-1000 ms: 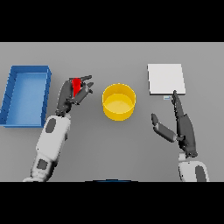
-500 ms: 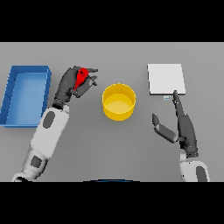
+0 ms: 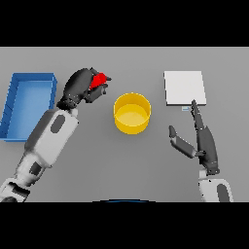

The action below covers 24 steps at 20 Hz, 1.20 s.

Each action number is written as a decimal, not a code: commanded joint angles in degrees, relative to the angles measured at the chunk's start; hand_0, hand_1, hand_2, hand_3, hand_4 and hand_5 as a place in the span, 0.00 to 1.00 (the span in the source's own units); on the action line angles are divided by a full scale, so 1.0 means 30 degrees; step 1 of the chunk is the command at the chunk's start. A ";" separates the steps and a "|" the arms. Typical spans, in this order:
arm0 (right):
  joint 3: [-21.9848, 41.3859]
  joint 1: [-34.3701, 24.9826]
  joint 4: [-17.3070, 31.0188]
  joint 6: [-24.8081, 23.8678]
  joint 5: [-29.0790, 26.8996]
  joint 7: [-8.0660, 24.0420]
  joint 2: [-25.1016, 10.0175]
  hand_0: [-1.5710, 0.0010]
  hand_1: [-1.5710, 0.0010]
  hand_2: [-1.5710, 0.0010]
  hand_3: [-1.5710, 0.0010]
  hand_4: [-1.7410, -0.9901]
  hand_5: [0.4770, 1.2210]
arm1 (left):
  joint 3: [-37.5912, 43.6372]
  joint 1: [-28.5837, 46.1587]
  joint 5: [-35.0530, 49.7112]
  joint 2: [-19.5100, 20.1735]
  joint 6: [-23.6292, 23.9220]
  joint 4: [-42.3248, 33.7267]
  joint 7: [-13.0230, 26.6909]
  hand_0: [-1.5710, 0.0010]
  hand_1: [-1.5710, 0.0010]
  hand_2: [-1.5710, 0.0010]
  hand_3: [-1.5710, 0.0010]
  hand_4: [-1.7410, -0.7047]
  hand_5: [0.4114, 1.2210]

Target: Pick up the red beaker and tilt it to pour out 1 green nut into yellow bowl. Pick up the yellow bowl and place it on the metallic measuring scale.

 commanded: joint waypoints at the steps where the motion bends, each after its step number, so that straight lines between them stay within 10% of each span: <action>1: 0.0029 0.0015 0.0043 -0.0010 -0.0037 0.0107 0.0110 1.00 1.00 1.00 1.00 0.65 0.28 | -0.0632 -0.0347 -0.0796 0.0318 -0.0135 0.0218 0.0321 0.00 0.00 0.00 0.00 0.00 0.89; 11: 0.0305 0.0490 -0.0341 0.0033 -0.0041 -0.0022 0.0417 1.00 1.00 1.00 1.00 0.61 0.30 | -0.6067 -0.3888 -0.6152 0.1999 -0.2661 0.1426 0.0598 0.00 0.00 0.00 0.00 0.07 0.98; 15: 0.0000 0.0212 0.0025 -0.0001 -0.0475 -0.0009 0.0562 1.00 1.00 1.00 1.00 0.60 0.27 | -0.8066 -0.5607 -0.7517 0.2084 -0.4510 0.2330 -0.0061 0.00 0.00 0.00 0.19 0.04 0.99; 24: -0.0256 0.0282 0.0280 -0.0210 -0.0772 -0.0233 0.0802 1.00 1.00 1.00 1.00 0.60 0.21 | -1.2595 -0.8248 -1.0603 0.1642 -0.6367 0.4513 -0.2185 0.00 0.00 0.00 0.03 0.01 1.00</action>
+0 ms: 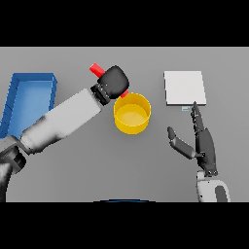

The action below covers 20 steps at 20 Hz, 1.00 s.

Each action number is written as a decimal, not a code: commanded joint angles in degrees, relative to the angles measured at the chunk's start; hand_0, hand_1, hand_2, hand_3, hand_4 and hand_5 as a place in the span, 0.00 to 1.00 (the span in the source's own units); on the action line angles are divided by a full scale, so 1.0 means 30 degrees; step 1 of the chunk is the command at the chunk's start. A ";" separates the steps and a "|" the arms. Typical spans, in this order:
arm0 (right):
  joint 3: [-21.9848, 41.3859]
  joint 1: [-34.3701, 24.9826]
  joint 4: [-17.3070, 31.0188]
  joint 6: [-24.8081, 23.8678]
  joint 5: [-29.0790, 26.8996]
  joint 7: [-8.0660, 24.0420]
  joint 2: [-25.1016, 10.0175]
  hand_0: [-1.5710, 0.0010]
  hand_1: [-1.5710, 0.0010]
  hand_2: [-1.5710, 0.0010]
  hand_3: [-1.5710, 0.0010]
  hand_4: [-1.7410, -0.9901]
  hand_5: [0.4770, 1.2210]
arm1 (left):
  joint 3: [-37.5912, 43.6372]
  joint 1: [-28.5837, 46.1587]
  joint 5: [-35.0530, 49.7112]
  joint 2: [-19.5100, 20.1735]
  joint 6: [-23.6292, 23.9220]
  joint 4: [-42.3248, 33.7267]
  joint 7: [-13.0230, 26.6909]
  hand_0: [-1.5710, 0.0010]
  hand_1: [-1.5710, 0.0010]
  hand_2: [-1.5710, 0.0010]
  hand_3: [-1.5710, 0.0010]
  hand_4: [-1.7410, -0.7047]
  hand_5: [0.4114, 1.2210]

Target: Pick up the red beaker and tilt it to pour out 1 green nut into yellow bowl. Pick up the yellow bowl and place it on the metallic measuring scale.

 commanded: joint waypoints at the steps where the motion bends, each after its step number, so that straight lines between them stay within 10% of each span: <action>1: -0.0094 -0.0078 0.0039 0.0009 -0.0038 -0.0039 -0.0094 1.00 1.00 1.00 1.00 0.60 0.21 | -0.0367 -0.0261 -0.0204 -0.0083 -0.0343 -0.0101 -0.0035 0.00 0.00 0.00 0.02 0.00 1.00; 20: 0.0172 -0.0423 0.0495 -0.0879 0.1382 0.0186 -0.0100 1.00 1.00 1.00 1.00 0.71 0.15 | -0.5677 -0.5102 -0.2733 -0.0573 -0.0634 0.2182 -0.3152 0.00 0.00 0.00 0.00 0.01 1.00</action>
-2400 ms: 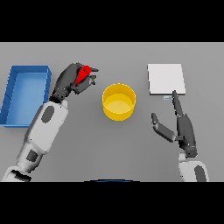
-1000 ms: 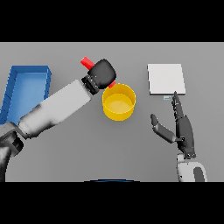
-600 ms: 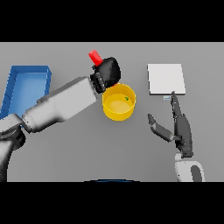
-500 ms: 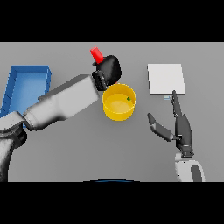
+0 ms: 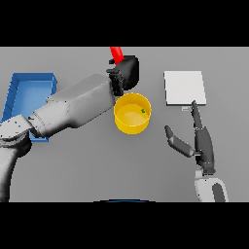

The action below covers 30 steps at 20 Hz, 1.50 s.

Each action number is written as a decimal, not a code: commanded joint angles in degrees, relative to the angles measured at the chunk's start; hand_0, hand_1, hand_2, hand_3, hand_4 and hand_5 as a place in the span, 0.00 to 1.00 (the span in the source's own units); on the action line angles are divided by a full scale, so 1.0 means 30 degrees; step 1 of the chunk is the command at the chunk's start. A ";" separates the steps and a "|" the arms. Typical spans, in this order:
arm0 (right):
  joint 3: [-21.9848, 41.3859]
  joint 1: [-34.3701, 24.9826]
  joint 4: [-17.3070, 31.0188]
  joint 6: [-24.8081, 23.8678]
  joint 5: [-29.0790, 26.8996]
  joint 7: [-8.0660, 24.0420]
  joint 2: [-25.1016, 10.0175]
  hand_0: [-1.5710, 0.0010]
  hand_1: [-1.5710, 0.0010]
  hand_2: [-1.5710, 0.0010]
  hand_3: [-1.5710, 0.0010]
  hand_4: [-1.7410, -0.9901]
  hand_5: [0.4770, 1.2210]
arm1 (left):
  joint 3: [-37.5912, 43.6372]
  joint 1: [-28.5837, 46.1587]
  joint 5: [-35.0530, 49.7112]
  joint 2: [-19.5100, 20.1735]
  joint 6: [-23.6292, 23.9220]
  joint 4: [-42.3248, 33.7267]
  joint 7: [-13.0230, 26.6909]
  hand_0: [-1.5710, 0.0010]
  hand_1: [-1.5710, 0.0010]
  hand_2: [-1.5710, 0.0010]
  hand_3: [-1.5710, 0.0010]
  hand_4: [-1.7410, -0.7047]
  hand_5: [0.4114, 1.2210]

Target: Pick up the red beaker and tilt it to pour out 1 green nut into yellow bowl. Pick up the yellow bowl and place it on the metallic measuring scale.

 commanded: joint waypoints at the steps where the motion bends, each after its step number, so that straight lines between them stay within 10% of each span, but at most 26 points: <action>1: 0.0101 0.0151 0.0048 0.0092 -0.0116 -0.0248 0.0146 1.00 1.00 1.00 1.00 0.71 0.15 | 0.0219 -0.0349 0.0230 0.0174 0.0102 0.0059 -0.0209 0.00 0.00 0.00 0.00 0.01 1.00; 4: 0.0100 0.0070 -0.0039 -0.0020 0.0001 -0.0410 0.0119 1.00 1.00 1.00 1.00 0.72 0.15 | 0.1135 -0.2104 0.0738 0.0893 0.1257 0.1427 -0.0295 0.00 0.00 0.11 0.04 0.06 1.00; 6: 0.0178 -0.0058 0.0088 0.0086 -0.0105 -0.0304 0.0250 1.00 1.00 1.00 1.00 0.74 0.16 | 0.2056 -0.3252 0.1576 0.1470 0.1479 0.1846 -0.0609 0.00 0.00 0.07 0.34 0.04 1.00; 11: -0.0089 -0.0022 -0.0116 0.0768 -0.1259 -0.0805 0.0214 1.00 1.00 1.00 1.00 0.73 0.16 | 0.5144 -0.4985 0.4377 0.2373 0.1618 0.4975 0.0565 0.00 0.00 0.02 0.11 0.02 1.00; 19: -0.0218 -0.0357 0.0479 0.0972 -0.1462 -0.1206 0.0005 1.00 1.00 1.00 1.00 0.69 0.15 | 1.2432 -0.2260 1.2879 0.5793 0.4567 0.7833 0.3183 0.00 0.00 0.00 0.10 0.00 1.00; 30: 0.0095 -0.0548 0.0610 0.1263 -0.0825 -0.1101 -0.0633 1.00 1.00 1.00 1.00 0.71 0.23 | 1.5889 0.8526 2.0893 0.9457 1.0965 -0.1218 1.0021 0.00 0.00 0.00 0.08 0.00 1.00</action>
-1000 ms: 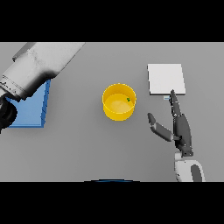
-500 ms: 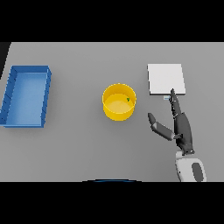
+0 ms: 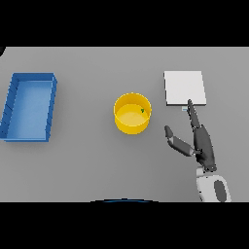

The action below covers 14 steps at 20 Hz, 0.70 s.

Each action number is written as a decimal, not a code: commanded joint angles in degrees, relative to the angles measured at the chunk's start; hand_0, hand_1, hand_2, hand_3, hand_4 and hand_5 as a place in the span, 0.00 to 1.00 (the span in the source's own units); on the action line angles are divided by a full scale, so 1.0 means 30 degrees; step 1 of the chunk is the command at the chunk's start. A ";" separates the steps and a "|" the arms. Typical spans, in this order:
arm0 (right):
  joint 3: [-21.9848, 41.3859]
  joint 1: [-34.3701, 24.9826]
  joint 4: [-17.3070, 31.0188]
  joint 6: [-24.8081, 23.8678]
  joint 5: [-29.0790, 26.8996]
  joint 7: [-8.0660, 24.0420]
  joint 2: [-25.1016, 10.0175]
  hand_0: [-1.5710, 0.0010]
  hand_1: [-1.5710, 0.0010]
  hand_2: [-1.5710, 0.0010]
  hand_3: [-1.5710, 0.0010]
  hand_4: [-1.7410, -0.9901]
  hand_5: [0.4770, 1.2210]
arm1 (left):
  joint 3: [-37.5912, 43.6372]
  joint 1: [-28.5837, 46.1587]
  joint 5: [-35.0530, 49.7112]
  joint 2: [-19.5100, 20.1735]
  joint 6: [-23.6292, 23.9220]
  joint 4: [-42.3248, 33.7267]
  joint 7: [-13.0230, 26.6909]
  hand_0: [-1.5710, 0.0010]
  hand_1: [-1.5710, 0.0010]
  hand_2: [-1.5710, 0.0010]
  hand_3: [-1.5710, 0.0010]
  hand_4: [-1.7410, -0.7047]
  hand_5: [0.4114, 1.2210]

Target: Pick up the red beaker and tilt it to pour out 1 green nut into yellow bowl. Pick up the yellow bowl and place it on the metallic measuring scale.

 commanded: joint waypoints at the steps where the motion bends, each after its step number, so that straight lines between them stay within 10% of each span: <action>1: 0.0104 0.0034 -0.0126 0.0002 0.0101 0.0142 0.0025 1.00 1.00 1.00 1.00 0.71 0.24 | -0.0113 0.0751 0.0168 0.0152 0.0616 -0.1103 0.0918 0.00 0.00 0.00 0.08 0.00 1.00; 9: 0.0116 0.0089 -0.0054 0.0038 0.0075 -0.0067 0.0023 1.00 1.00 1.00 1.00 0.70 0.25 | -0.0797 0.5787 0.1904 0.0789 0.3602 -0.5652 0.2708 0.00 0.00 0.00 0.04 0.00 1.00; 14: 0.0063 0.0297 -0.0165 -0.0131 0.0201 -0.0249 -0.0060 1.00 1.00 1.00 1.00 0.71 0.25 | -0.1794 0.6709 0.2196 0.1038 0.4344 -0.6359 0.3518 0.00 0.00 0.00 0.01 0.00 0.69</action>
